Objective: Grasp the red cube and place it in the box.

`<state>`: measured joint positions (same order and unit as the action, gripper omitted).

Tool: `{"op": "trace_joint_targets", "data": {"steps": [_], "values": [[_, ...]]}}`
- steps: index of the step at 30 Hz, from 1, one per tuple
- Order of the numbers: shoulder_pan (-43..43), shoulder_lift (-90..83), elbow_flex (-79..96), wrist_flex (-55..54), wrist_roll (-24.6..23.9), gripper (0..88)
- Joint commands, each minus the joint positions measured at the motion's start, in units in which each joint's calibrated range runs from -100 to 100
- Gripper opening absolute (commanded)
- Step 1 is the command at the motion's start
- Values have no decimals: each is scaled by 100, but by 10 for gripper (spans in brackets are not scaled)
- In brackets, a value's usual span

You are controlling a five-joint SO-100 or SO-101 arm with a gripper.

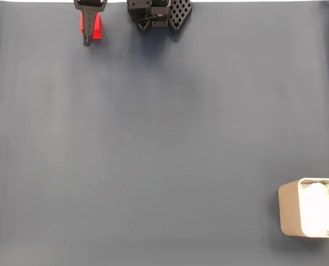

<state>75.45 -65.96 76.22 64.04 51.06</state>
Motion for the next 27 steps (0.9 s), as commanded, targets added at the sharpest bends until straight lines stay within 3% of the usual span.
{"op": "trace_joint_targets", "data": {"steps": [1, 27], "values": [[55, -59, 70, -191, -44, 356], [98, -337, 1164, -798, 63, 365]]}}
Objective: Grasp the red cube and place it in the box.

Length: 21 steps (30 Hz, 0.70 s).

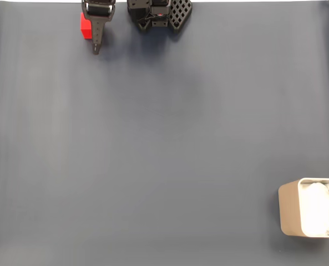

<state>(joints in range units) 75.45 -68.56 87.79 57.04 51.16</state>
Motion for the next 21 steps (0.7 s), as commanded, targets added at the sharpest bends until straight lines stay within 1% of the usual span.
{"op": "trace_joint_targets", "data": {"steps": [1, 15, 21], "values": [[98, -93, 34, -114, 59, 365], [98, -85, 126, -237, 49, 358], [98, -24, 62, -237, 49, 311]]}}
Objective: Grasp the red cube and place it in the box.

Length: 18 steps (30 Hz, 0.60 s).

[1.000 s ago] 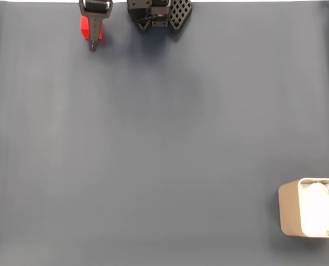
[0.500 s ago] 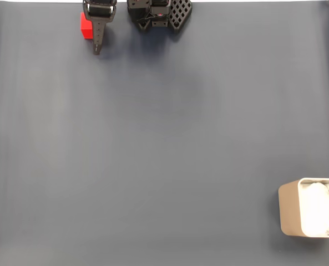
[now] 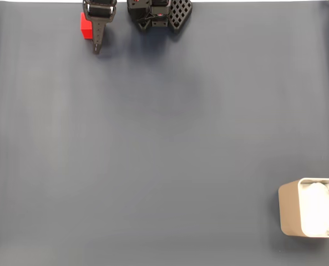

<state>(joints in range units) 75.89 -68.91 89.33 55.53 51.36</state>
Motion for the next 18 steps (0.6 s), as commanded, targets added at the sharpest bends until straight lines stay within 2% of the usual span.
{"op": "trace_joint_targets", "data": {"steps": [1, 18], "values": [[53, 19, -92, -86, 34, 296], [32, 71, -147, -77, 98, 116]]}}
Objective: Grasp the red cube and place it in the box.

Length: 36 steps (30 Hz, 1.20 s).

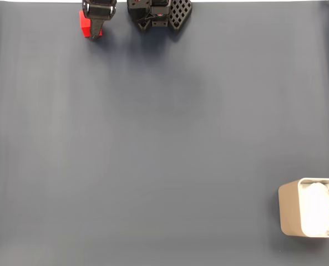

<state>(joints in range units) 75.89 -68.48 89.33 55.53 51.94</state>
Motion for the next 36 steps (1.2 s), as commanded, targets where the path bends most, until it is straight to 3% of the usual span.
{"op": "trace_joint_targets", "data": {"steps": [1, 23, 36], "values": [[32, 28, -147, -61, 44, 109], [-61, 106, -411, 62, 63, 66], [-1382, 1172, -2546, 103, -59, 66]]}}
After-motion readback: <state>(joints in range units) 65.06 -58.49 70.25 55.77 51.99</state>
